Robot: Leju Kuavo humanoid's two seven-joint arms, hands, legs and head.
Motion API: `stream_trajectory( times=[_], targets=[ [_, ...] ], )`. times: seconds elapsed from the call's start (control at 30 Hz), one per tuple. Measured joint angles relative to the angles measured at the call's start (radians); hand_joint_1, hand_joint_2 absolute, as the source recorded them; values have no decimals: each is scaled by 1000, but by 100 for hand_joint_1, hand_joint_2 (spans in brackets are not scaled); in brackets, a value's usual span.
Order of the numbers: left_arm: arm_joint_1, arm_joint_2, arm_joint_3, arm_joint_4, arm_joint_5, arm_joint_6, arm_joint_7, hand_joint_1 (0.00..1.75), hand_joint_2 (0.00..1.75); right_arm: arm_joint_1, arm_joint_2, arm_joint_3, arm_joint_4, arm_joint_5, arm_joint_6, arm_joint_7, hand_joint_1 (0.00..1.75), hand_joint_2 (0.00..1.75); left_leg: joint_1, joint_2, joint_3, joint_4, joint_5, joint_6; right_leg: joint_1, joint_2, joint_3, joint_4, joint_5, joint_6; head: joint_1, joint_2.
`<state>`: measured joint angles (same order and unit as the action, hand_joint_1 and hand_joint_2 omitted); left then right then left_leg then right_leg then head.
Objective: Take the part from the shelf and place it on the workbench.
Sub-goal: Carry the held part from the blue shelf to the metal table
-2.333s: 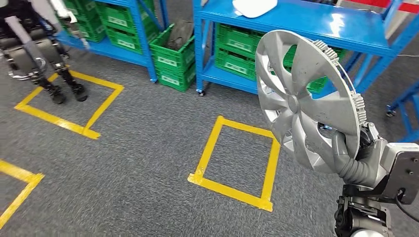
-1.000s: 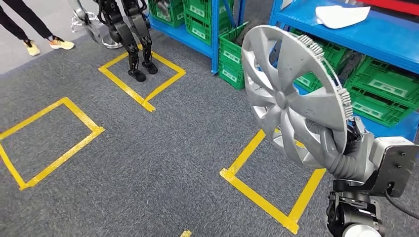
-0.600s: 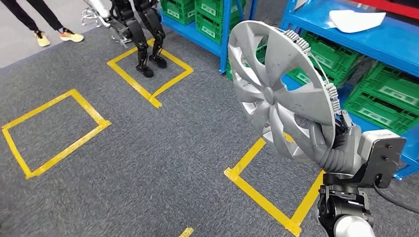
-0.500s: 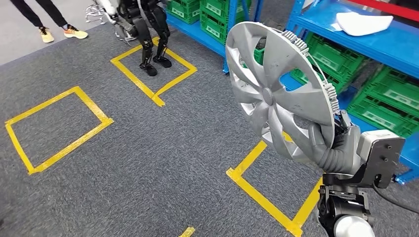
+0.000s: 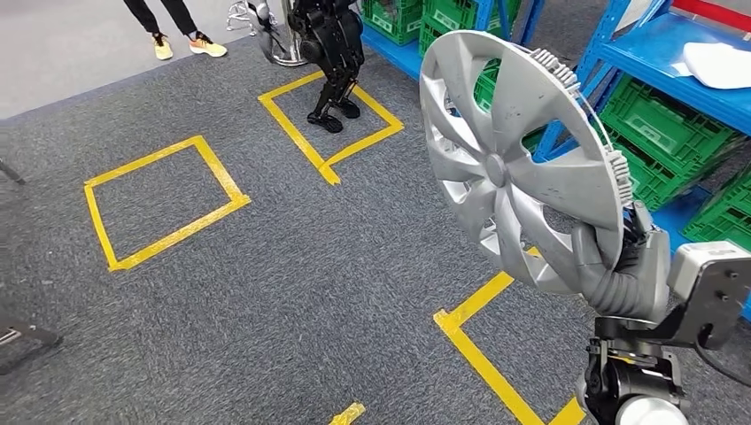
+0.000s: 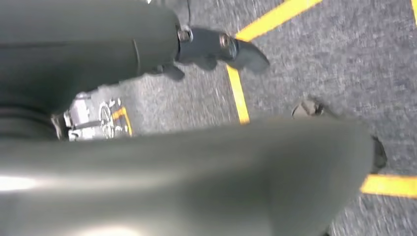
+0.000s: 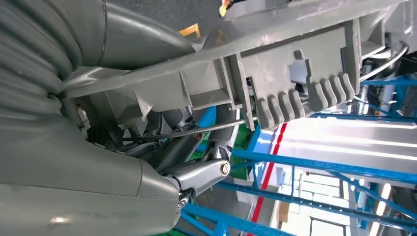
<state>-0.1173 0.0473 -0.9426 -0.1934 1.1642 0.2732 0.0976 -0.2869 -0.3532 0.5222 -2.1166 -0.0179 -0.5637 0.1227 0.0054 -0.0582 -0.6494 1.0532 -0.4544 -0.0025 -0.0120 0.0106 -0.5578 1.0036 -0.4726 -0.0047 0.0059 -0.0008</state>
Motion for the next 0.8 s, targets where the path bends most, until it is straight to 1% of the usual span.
stream_trajectory(
  times=[0.03, 0.07, 0.1, 0.13, 0.17, 0.2, 0.23, 0.27, 0.3, 0.33, 0.37, 0.4, 0.43, 0.47, 0.5, 0.53, 0.57, 0.6, 0.63, 0.67, 0.7, 0.73, 0.77, 0.8],
  targets=[
    [0, 0, 0, 0, 1, -1, -4, 0, 0, -1, 0, 0, 0, -1, 0, -1, 175, 175, 2, 23, -26, 52, -28, -3, 0, -9, 1, -2, 2, -4, -5, 0],
    [-1, 0, -1, 0, 1, -3, -7, 0, 0, -2, 0, 1, 0, -1, -1, -2, 175, 175, 4, 39, -56, 118, -60, -7, 1, -17, 0, -2, 2, -6, -11, 0],
    [-1, 0, -1, 0, 2, -3, -9, 0, 0, -2, 0, 1, 0, -2, -1, -3, 175, 175, 7, 46, -86, 183, -85, -10, 2, -26, -2, -2, 1, -7, -14, 0],
    [-1, -1, -1, 0, 2, -4, -10, 0, 0, -2, 0, 1, 0, -3, -1, -3, 175, 175, 9, 49, -106, 225, -95, -13, 2, -35, -3, -1, 1, -7, -17, 0],
    [0, -1, -1, 0, 3, -4, -12, 0, 0, -2, 1, 2, 0, -4, -1, -3, 175, 175, 11, 51, -106, 231, -89, -15, 2, -44, -4, 0, 1, -7, -21, 0],
    [0, -1, -2, 0, 4, -4, -13, 0, 0, -2, 1, 3, 0, -4, 0, -3, 175, 175, 12, 55, -87, 198, -67, -16, 2, -53, -4, 1, 0, -5, -25, 0],
    [0, 0, -2, 0, 4, -3, -14, 0, 0, -3, 1, 4, 0, -4, 1, -4, 175, 175, 12, 68, -48, 131, -37, -16, 2, -62, -3, 3, -2, -2, -31, 0],
    [-1, 0, -2, 0, 4, -3, -15, 0, 0, -5, 2, 5, 0, -5, 3, -4, 175, 175, 9, 87, -8, 60, -17, -14, 4, -71, -2, 4, -4, 2, -37, 0],
    [-3, 0, -2, 0, 5, -3, -16, 0, 0, -8, 2, 5, 0, -5, 4, -5, 175, 175, 6, 101, 26, 2, -3, -10, 6, -78, -2, 6, -7, 8, -41, 0],
    [-4, 0, -2, 0, 5, -3, -16, 0, 0, -11, 2, 5, 0, -4, 4, -5, 175, 175, 2, 109, 47, -33, 2, -5, 8, -85, -2, 8, -8, 14, -42, 0],
    [-5, -1, -2, -1, 6, -3, -16, 0, 0, -13, 2, 5, 0, -4, 4, -5, 175, 175, -2, 107, 50, -41, -1, 1, 9, -93, -3, 9, -8, 20, -41, 0],
    [-5, -1, -2, -1, 6, -3, -16, 0, 0, -15, 3, 5, 0, -4, 4, -6, 175, 175, -2, 94, 50, -42, 3, 8, 8, -101, -2, 9, -8, 26, -39, 0],
    [-4, -1, -2, -1, 6, -2, -15, 0, 0, -16, 3, 5, 0, -4, 2, -6, 175, 175, -2, 83, 49, -44, 7, 14, 5, -105, -6, 11, -11, 33, -37, 0],
    [-3, -1, -2, -1, 7, -2, -14, 0, 0, -16, 3, 5, 0, -2, -1, -6, 175, 175, 0, 72, 50, -47, 10, 20, 3, -94, -12, 22, -20, 38, -35, 0],
    [-2, -1, -2, -1, 7, -2, -12, 0, 0, -16, 3, 5, 0, 1, -6, -6, 175, 175, 2, 62, 51, -50, 13, 26, 0, -76, -25, 50, -39, 43, -32, 0],
    [-2, -1, -2, 0, 8, -1, -9, 0, 0, -15, 3, 4, 0, 4, -13, -6, 175, 175, 4, 51, 52, -52, 15, 31, -1, -53, -49, 99, -65, 46, -27, 0],
    [-2, 0, -2, 0, 9, -1, -6, 0, 0, -15, 2, 3, 0, 6, -20, -5, 175, 175, 3, 39, 51, -52, 16, 34, -2, -33, -77, 164, -96, 46, -21, 0],
    [-2, 0, -2, 0, 9, -1, -3, 0, 0, -14, 1, 1, 0, 8, -25, -5, 175, 175, 2, 26, 50, -52, 17, 36, -1, -23, -110, 233, -121, 46, -16, 0],
    [-2, 0, -2, 0, 9, 0, -2, 0, 0, -11, 0, -1, 0, 9, -30, -5, 175, 175, 0, 13, 50, -51, 17, 36, -1, -19, -136, 284, -133, 45, -11, 0],
    [-2, 0, -2, 0, 9, -1, -1, 0, 0, -9, -1, -2, 0, 9, -31, -5, 175, 175, -1, -2, 50, -50, 17, 37, 0, -17, -147, 300, -126, 42, -7, 0],
    [-1, -1, -2, 0, 9, -1, 0, 0, 0, -7, -2, -3, 0, 9, -31, -4, 175, 175, -1, -16, 50, -49, 17, 37, 0, -14, -140, 278, -102, 39, -3, 0],
    [-1, -1, -3, 0, 9, -1, 0, 0, 0, -6, -2, -3, 0, 9, -29, -3, 175, 175, -1, -30, 50, -47, 17, 36, 1, -7, -115, 219, -65, 34, 1, 0],
    [0, -1, -3, 0, 9, -1, 0, 0, 0, -7, -2, -3, 0, 9, -27, -2, 175, 175, 0, -42, 50, -46, 18, 36, 0, 12, -85, 147, -33, 29, 5, 0],
    [0, -2, -3, 0, 9, -1, -1, 0, 0, -8, -2, -3, -1, 9, -25, -2, 175, 175, 0, -54, 47, -44, 19, 33, -1, 35, -56, 85, -12, 26, 7, 0]
  ],
)
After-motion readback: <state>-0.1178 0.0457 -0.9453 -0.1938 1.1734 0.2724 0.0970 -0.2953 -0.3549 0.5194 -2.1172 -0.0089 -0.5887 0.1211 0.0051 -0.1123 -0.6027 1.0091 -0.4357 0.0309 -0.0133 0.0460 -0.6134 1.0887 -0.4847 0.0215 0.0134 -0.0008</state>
